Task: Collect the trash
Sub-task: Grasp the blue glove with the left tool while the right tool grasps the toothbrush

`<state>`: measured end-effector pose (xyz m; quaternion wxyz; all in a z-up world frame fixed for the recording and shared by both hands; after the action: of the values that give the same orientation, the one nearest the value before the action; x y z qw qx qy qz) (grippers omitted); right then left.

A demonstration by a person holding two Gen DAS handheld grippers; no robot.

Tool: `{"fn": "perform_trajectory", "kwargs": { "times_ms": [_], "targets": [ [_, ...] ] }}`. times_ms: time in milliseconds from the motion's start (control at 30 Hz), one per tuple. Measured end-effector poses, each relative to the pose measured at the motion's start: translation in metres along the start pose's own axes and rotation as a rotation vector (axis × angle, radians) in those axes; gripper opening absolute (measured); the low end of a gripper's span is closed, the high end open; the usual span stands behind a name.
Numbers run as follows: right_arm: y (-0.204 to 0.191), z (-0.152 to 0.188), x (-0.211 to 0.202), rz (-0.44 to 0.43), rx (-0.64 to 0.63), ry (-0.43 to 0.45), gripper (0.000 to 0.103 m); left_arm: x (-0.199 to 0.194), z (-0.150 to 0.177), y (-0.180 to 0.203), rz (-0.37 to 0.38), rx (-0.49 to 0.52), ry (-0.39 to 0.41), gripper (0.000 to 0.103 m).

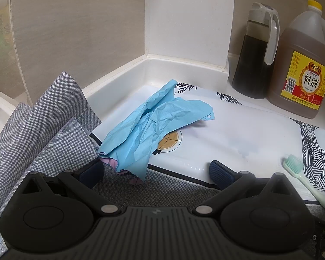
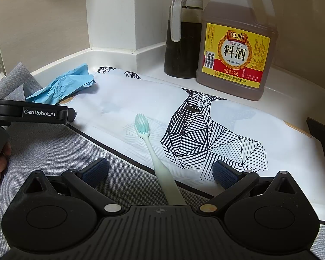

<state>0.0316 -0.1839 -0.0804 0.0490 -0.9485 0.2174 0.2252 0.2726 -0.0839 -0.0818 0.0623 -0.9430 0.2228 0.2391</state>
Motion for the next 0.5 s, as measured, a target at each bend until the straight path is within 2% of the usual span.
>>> {"fn": "perform_trajectory", "kwargs": {
  "times_ms": [233,300,333,367,400,433,467,500],
  "targets": [
    [0.000,-0.001,0.000,0.002,0.003,0.000,0.103,0.001,0.000,0.000,-0.003,0.003,0.000,0.103],
    [-0.001,-0.001,-0.001,0.002,0.001,0.001,0.103,-0.001,-0.001,0.002,-0.004,0.007,0.008,0.099],
    [-0.001,-0.001,-0.002,-0.003,0.003,0.004,0.102,-0.004,-0.001,0.003,0.003,0.009,0.020,0.088],
    [-0.001,-0.001,-0.003,-0.012,0.005,0.010,0.100,-0.008,-0.002,0.005,0.014,0.012,0.035,0.070],
    [-0.001,-0.002,-0.005,-0.016,0.006,0.022,0.091,-0.012,-0.002,0.007,0.021,0.017,0.043,0.062],
    [-0.001,-0.003,-0.008,-0.017,0.007,0.037,0.075,-0.016,-0.002,0.008,0.025,0.017,0.043,0.046],
    [0.000,-0.004,-0.009,-0.020,0.013,0.049,0.066,-0.019,-0.002,0.009,0.026,0.013,0.038,0.033],
    [0.001,-0.004,-0.011,-0.024,0.021,0.059,0.044,-0.023,-0.002,0.010,0.028,0.006,0.033,0.025]
  ]
}}
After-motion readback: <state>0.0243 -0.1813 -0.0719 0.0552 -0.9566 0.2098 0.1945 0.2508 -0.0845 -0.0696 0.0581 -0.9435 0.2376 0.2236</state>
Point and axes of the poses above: each gripper's, at about its wrist camera, not at the fingertips, and x roughly the way its jaws point, y to its right, z to its underside, the point moved 4 cm from there along x, roughly the way its jaws point, and after that the axes turned 11 degrees about y, right-handed, at the moved point
